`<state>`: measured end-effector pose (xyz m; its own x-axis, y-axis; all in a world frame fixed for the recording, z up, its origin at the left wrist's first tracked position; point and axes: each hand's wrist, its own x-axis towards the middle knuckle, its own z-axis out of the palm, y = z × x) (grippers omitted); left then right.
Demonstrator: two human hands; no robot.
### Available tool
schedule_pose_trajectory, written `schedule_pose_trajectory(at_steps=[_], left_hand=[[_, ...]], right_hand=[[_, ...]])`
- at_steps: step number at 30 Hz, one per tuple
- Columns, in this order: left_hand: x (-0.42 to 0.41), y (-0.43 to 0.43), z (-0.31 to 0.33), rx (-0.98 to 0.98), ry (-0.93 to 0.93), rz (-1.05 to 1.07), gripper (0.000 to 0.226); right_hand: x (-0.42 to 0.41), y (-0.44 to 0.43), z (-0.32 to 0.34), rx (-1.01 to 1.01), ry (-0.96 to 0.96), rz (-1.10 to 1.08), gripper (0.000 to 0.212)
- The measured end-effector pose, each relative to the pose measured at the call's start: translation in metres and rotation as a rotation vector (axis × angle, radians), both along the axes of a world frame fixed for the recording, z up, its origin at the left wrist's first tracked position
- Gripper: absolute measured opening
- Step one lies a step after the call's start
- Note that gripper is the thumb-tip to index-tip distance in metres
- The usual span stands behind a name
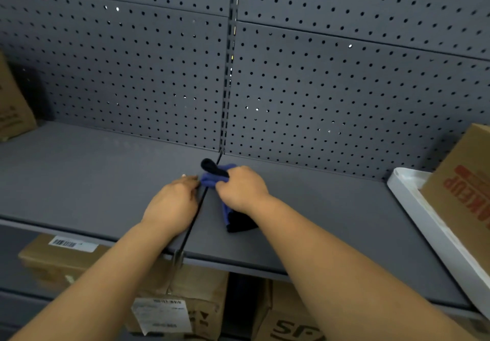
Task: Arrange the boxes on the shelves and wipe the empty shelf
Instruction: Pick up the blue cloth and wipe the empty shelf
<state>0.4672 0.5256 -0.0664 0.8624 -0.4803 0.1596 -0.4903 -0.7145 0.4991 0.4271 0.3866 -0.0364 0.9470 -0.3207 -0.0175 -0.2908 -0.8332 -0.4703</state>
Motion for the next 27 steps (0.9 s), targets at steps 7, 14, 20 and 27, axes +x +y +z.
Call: schedule_pose_trajectory(at_steps=[7, 14, 20, 27], left_hand=[[0.004, 0.002, -0.002, -0.053, 0.010, 0.097, 0.027], [-0.002, 0.001, 0.001, 0.000, -0.011, 0.008, 0.036], [-0.003, -0.002, 0.004, 0.036, -0.012, -0.040, 0.035], [0.005, -0.007, 0.006, 0.048, 0.016, -0.033, 0.036]], right_hand=[[-0.029, 0.001, 0.010, -0.017, 0.035, 0.118, 0.031], [-0.073, -0.035, 0.011, 0.018, 0.026, -0.022, 0.036], [-0.121, -0.094, 0.020, 0.056, -0.014, -0.326, 0.038], [-0.146, -0.181, 0.012, -0.004, -0.004, -0.709, 0.021]])
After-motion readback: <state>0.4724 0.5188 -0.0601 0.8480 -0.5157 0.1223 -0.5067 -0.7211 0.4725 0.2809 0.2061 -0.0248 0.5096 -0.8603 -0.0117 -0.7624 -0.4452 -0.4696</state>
